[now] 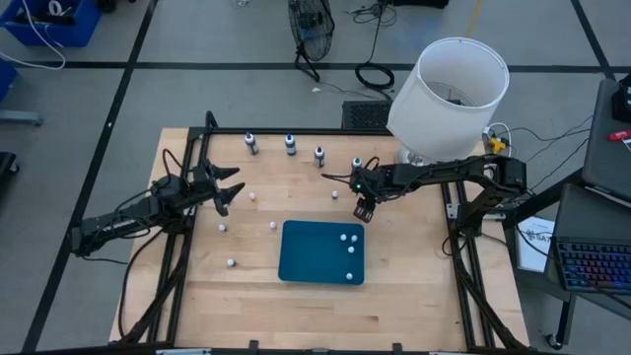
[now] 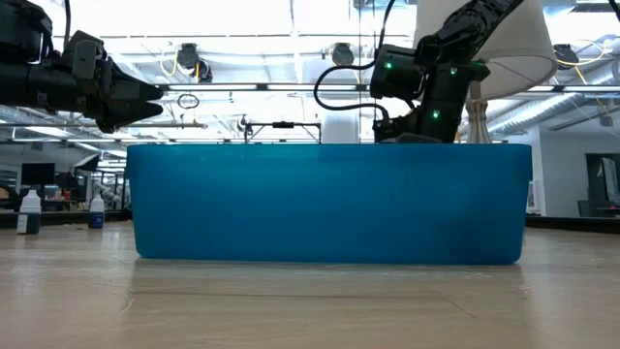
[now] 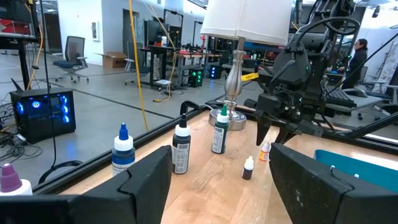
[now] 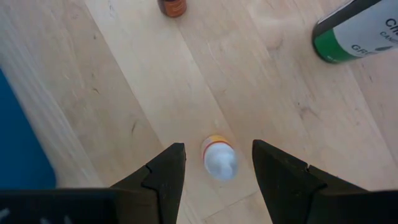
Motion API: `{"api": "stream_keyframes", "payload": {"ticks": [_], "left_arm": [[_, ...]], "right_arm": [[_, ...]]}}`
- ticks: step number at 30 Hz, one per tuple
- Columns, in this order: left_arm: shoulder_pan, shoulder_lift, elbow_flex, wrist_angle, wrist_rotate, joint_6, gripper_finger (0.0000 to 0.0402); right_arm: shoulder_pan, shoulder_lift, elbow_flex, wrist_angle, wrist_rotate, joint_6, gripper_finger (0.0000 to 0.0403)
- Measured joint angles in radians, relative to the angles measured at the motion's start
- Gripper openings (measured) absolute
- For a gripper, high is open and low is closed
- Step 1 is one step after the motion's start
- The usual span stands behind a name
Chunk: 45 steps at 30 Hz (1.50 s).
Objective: Pick & Place food coloring
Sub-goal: Put the top right small orange food coloring bottle into the blue bin
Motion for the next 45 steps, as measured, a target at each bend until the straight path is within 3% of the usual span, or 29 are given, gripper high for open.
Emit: {"api": "stream_keyframes", "payload": {"ticks": [26,32,42,45], "left_arm": [[0.0,0.0,0.0,0.0,0.0,0.0,0.0269],[0.0,0.0,0.0,0.0,0.0,0.0,0.0269],[0.0,0.0,0.0,0.0,0.0,0.0,0.0269],[0.0,0.0,0.0,0.0,0.0,-0.001,0.0269]], "right_arm": [[-0.002,0.0,0.0,0.008,0.003,-0.016,0.0166],[-0.002,0.0,0.0,0.007,0.003,-0.017,0.0134],[-0.027,-0.002,-0.02,0.043,0.005,-0.029,0.0043],[-0.034,-0.005,-0.044,0.072,0.006,-0.053,0.0039]]}}
